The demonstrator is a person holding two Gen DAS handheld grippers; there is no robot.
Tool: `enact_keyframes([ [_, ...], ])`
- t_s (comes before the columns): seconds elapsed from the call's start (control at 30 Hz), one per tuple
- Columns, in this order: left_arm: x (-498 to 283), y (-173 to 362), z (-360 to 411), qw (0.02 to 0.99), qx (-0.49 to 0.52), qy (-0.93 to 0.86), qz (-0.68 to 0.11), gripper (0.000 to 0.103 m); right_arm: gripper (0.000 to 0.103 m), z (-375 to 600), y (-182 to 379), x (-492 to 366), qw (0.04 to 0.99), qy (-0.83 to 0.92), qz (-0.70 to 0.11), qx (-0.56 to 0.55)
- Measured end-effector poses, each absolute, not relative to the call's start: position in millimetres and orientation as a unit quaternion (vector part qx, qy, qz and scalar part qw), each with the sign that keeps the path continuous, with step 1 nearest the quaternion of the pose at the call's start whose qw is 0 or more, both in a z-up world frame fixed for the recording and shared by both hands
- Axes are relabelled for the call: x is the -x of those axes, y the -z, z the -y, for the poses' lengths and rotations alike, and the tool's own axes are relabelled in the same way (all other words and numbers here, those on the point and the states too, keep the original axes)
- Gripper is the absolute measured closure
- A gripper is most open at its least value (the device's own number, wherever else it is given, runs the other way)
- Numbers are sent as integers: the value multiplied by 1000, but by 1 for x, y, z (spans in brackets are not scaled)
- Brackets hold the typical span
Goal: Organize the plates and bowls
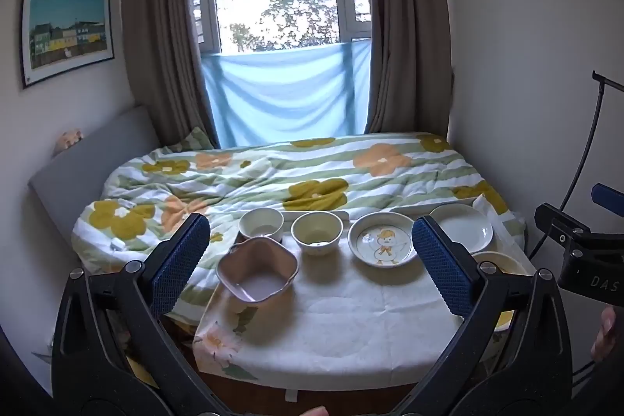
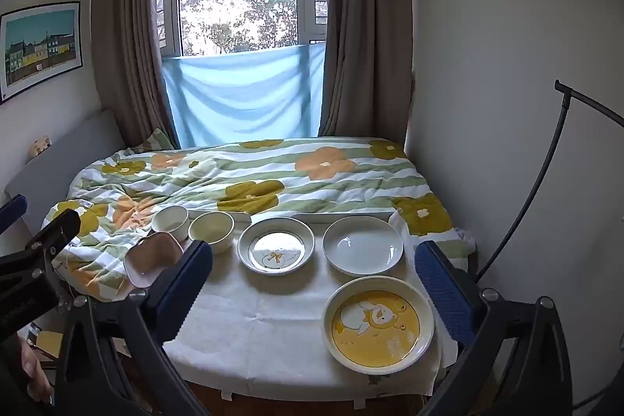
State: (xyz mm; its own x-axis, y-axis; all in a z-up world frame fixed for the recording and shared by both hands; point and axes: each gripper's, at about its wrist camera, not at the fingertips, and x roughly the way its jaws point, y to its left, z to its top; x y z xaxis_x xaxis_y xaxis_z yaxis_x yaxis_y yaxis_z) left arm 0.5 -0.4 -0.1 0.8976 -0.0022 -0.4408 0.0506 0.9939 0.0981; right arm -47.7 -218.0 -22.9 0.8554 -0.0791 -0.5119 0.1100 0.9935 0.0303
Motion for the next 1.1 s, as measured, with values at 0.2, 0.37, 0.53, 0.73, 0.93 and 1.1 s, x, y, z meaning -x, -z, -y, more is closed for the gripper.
enact_keyframes([
  [0.2,1,2,-1,976,-45,15,-214,0,0,218,22,48,963,47,-264,-32],
  [0.37,-1,2,4,974,-50,17,-219,0,0,218,23,48,963,47,-264,-31],
  [0.53,-1,1,3,974,-52,18,-219,0,0,220,23,48,963,47,-264,-31],
  [0.73,-1,-5,2,975,-53,19,-217,0,0,217,20,47,963,47,-265,-30],
  [0.93,-1,-8,0,975,-46,26,-217,0,0,217,21,46,963,47,-264,-29],
  [1.1,-1,-7,-1,974,-42,27,-219,0,0,214,22,45,962,48,-266,-29],
])
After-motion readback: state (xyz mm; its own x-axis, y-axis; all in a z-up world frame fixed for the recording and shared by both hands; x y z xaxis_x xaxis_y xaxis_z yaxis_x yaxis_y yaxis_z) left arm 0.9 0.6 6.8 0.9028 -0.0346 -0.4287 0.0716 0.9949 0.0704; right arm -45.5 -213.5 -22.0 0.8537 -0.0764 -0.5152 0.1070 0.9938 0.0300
